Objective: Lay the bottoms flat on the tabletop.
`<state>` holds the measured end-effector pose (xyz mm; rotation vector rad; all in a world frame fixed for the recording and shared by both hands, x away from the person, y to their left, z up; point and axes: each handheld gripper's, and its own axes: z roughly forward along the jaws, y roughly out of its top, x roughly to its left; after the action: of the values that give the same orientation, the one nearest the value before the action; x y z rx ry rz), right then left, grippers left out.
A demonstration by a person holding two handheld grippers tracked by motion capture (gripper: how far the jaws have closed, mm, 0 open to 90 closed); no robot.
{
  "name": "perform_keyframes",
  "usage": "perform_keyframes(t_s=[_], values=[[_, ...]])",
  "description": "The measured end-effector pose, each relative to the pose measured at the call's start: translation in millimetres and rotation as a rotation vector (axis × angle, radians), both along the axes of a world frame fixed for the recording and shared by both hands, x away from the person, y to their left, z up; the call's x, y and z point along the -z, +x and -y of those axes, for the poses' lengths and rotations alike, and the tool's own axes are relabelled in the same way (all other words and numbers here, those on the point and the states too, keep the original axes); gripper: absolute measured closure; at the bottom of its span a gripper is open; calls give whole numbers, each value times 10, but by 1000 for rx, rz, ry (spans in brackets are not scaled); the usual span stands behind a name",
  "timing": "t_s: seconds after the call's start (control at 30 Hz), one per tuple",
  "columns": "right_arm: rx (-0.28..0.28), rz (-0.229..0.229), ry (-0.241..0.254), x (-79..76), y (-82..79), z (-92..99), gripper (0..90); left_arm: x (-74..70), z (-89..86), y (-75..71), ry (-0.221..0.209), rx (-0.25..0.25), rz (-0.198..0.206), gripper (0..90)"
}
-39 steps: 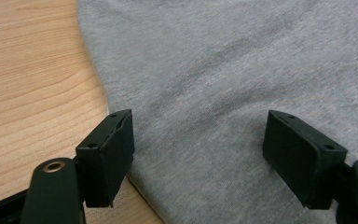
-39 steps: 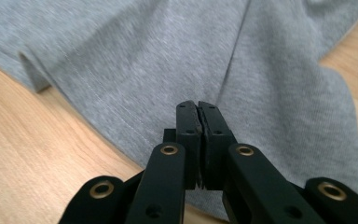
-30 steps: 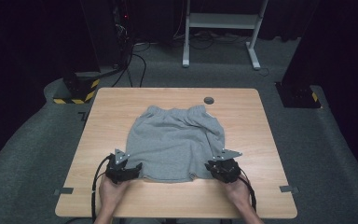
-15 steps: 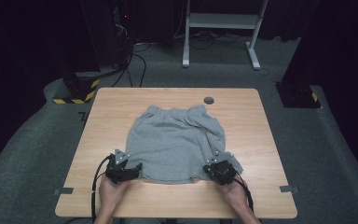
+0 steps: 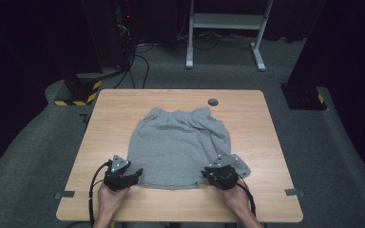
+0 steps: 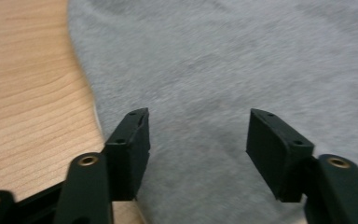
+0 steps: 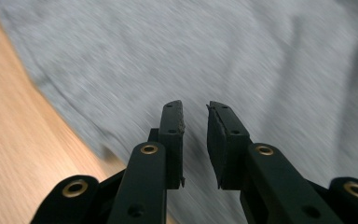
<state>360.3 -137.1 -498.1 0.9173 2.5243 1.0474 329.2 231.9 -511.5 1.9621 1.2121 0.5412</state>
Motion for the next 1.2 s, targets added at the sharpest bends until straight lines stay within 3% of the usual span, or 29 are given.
perform_keyframes(t_s=[0.2,0.3,0.4,0.5,0.6,0.7,0.8,0.9,0.97,1.2], values=[[-51,2,-16,7,58,-309,730,49,-21,-8,62,0,-72,580],[-72,-4,-32,55,88,-424,725,80,-90,-31,51,-21,-67,662],[-104,-34,-70,131,96,-518,740,72,-112,-50,83,-24,-60,731],[-160,-32,-75,131,17,-565,845,63,-146,-75,95,-29,-64,777],[-215,-21,-78,138,-77,-586,877,56,-190,-100,92,-48,-71,793],[-250,-27,-66,142,-157,-595,872,36,-205,-134,61,-51,-71,786],[-265,-37,-42,151,-203,-599,761,-16,-159,-151,41,-39,-45,704],[-243,-9,-56,143,-211,-584,711,-64,-71,-130,27,-18,-31,625],[-197,-4,-35,122,-175,-520,700,-75,-8,-103,28,-7,-26,570],[-85,3,-13,62,-115,-196,732,48,97,-4,37,7,-61,549]])
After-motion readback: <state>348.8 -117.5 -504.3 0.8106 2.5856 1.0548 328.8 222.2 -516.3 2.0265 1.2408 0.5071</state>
